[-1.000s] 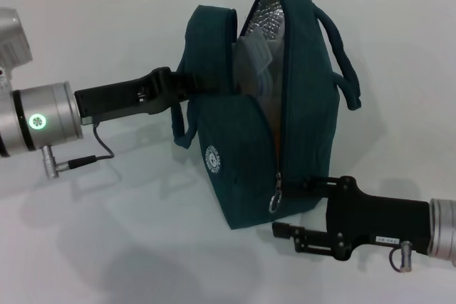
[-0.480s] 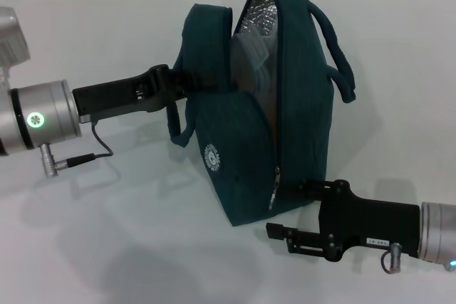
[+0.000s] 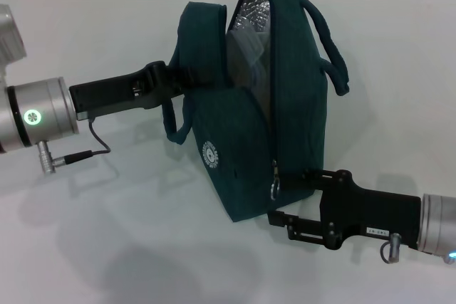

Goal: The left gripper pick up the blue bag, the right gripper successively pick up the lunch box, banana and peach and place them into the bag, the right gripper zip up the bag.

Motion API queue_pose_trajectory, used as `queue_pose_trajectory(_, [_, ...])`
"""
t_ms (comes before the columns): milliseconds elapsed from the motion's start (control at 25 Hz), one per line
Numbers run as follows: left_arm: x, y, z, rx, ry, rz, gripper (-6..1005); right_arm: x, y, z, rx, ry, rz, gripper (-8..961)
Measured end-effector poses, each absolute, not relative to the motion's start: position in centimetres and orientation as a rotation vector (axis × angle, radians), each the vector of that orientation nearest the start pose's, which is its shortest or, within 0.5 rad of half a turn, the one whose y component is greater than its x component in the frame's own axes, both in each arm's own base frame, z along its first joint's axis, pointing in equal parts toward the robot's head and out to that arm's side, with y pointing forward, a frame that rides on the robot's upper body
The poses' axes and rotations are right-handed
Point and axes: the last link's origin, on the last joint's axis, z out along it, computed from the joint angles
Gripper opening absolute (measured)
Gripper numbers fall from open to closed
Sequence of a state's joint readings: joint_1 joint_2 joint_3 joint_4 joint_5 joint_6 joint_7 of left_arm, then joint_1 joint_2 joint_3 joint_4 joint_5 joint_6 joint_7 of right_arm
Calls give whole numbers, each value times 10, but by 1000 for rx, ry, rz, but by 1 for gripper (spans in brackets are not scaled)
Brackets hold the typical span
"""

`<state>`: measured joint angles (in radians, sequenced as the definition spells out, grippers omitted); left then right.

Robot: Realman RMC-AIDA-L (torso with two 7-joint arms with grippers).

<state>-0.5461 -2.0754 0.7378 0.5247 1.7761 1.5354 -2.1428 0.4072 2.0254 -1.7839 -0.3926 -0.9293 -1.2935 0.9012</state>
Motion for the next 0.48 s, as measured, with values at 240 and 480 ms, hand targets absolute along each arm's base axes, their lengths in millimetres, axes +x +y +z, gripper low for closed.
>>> queue_pose_trajectory(240, [-244,336,-10,-2348,-1782,-1133,39,258,271,-90,-2777,417,846,632])
queue_pose_trajectory(480, [-244,336,-10,-2350,-1780,-1133,40,248,272,-96,-2825,369,842,631])
